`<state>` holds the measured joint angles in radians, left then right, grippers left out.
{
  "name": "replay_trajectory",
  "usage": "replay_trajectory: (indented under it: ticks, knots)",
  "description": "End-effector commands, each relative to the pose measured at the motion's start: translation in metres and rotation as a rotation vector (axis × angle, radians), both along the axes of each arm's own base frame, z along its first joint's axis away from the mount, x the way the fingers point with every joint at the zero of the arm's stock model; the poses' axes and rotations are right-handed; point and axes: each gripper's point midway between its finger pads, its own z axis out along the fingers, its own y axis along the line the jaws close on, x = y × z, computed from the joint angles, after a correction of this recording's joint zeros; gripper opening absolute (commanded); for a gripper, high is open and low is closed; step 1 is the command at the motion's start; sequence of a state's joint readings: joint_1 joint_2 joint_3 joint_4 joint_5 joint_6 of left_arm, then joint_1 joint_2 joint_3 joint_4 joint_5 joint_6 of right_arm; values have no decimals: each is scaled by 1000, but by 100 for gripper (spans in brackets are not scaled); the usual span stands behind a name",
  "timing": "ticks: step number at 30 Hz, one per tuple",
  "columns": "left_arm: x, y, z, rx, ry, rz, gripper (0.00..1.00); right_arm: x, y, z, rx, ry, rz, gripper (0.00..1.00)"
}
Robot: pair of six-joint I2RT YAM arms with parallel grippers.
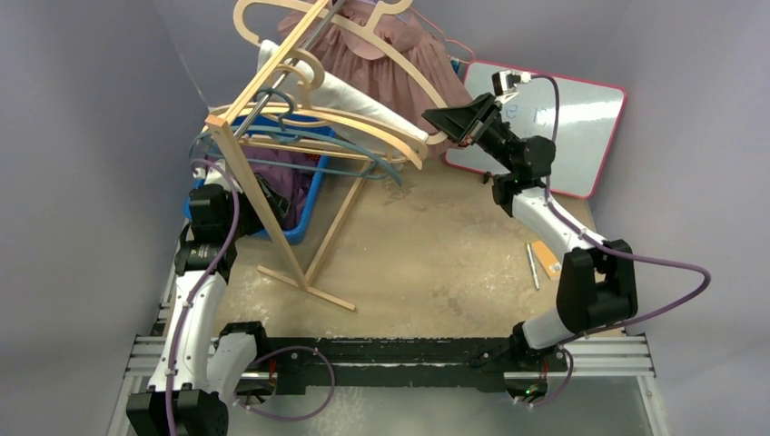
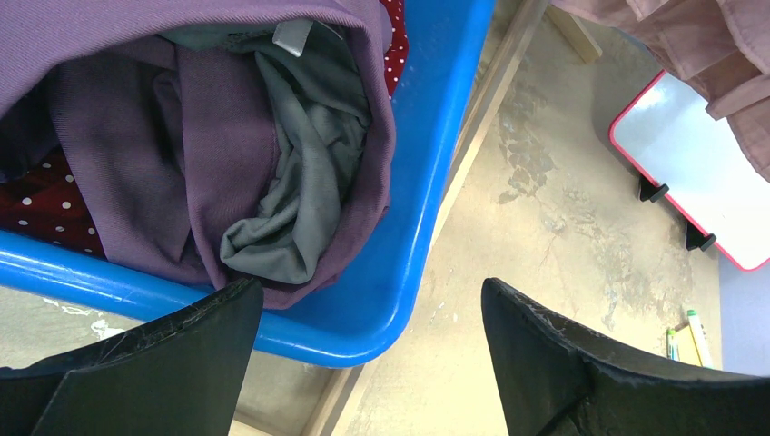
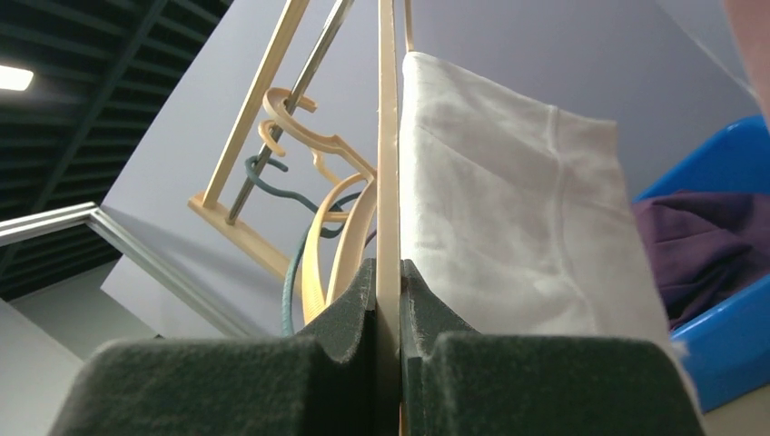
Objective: Remove the skirt from the hanger
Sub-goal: Pick up the hanger from the clothesline, then remove the skirt from the hanger.
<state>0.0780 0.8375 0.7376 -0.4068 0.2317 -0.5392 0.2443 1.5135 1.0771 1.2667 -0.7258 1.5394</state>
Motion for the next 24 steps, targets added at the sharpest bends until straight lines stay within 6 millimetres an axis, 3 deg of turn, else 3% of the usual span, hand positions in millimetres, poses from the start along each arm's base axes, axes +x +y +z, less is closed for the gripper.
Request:
replay_trajectory:
  ticks: [1, 6, 9, 17, 24]
  knots:
    - [5, 1, 12, 1, -59, 3, 90, -19, -22, 35, 67, -171, -103, 0]
    - [6, 1, 12, -2, -60, 2, 90, -14, -22, 0, -28, -159, -115, 0]
    - [6, 0, 12, -5, -57, -3, 91, -15, -17, -38, -114, -136, -92, 0]
    - [13, -1, 3, -42, -23, -24, 91, -20, -13, -107, -377, -107, -101, 0]
    - [16, -25, 12, -219, -74, -76, 91, -36, -21, -110, -467, -136, -119, 0]
